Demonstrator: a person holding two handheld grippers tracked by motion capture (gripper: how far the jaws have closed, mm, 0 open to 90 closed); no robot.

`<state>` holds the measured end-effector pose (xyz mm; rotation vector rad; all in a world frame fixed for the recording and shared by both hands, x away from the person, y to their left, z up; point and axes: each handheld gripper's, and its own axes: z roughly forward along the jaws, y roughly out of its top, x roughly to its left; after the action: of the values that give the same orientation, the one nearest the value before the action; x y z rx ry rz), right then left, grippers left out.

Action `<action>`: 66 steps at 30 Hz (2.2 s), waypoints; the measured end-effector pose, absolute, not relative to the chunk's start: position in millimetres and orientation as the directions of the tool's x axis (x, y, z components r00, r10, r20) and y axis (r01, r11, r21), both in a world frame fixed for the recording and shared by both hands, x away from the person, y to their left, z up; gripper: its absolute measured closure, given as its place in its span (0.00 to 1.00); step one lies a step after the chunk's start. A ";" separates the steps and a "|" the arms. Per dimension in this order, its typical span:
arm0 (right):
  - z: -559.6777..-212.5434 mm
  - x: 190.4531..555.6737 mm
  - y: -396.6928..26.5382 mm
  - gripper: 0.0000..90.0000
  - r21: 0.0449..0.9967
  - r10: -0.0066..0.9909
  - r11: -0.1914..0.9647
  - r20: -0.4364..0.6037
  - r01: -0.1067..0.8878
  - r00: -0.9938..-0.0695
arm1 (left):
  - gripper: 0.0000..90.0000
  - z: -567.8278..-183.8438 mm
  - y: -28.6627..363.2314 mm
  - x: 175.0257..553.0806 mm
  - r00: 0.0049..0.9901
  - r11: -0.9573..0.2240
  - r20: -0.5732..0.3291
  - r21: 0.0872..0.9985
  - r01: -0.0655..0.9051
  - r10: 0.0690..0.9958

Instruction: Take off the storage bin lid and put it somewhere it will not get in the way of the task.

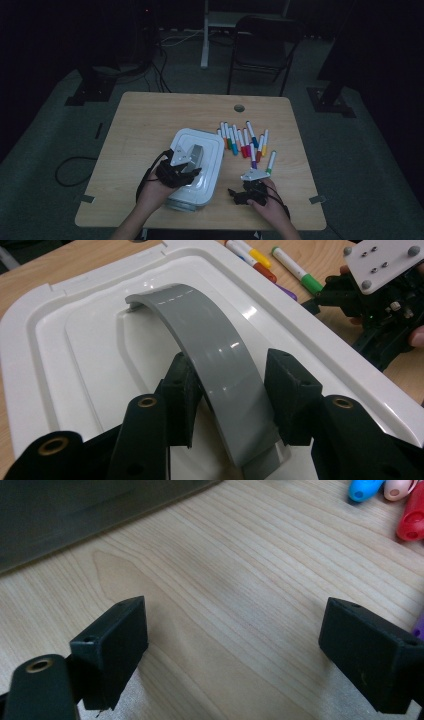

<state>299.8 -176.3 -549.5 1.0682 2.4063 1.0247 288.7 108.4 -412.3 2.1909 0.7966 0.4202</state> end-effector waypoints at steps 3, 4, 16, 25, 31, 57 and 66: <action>-549.5 299.6 -175.9 0.13 0.720 0.740 0.464 0.003 0.515 -0.672 | 0.66 -412.8 110.6 290.1 0.750 -0.500 0.011 0.752 0.430 0.661; -549.5 299.5 -175.7 0.13 0.721 0.735 0.469 0.003 0.511 -0.679 | 0.67 -412.8 111.0 290.4 0.750 -0.495 0.001 0.752 0.436 0.662; -549.6 299.0 -174.7 0.13 0.722 0.721 0.477 0.004 0.501 -0.693 | 0.74 -398.3 119.3 285.6 0.768 -0.439 -0.074 0.784 0.439 0.636; -549.6 299.0 -174.8 0.13 0.721 0.721 0.478 0.004 0.501 -0.693 | 0.81 -381.0 130.7 279.2 0.796 -0.399 -0.123 0.813 0.423 0.593; -549.6 299.0 -174.7 0.13 0.722 0.721 0.478 0.003 0.501 -0.693 | 0.84 -370.7 142.9 277.4 0.802 -0.367 -0.143 0.833 0.414 0.580; -549.6 299.0 -174.8 0.13 0.721 0.721 0.478 0.003 0.501 -0.693 | 0.87 -369.8 279.4 271.5 0.725 -0.168 -0.247 0.878 0.448 0.642; -549.6 299.0 -174.8 0.13 0.721 0.721 0.479 0.003 0.501 -0.693 | 0.87 -393.5 315.9 275.8 0.666 -0.106 -0.296 0.863 0.493 0.685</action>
<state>299.0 -174.8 -549.6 1.0355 2.4283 1.0356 275.8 315.9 -393.5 1.7578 0.9496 0.2130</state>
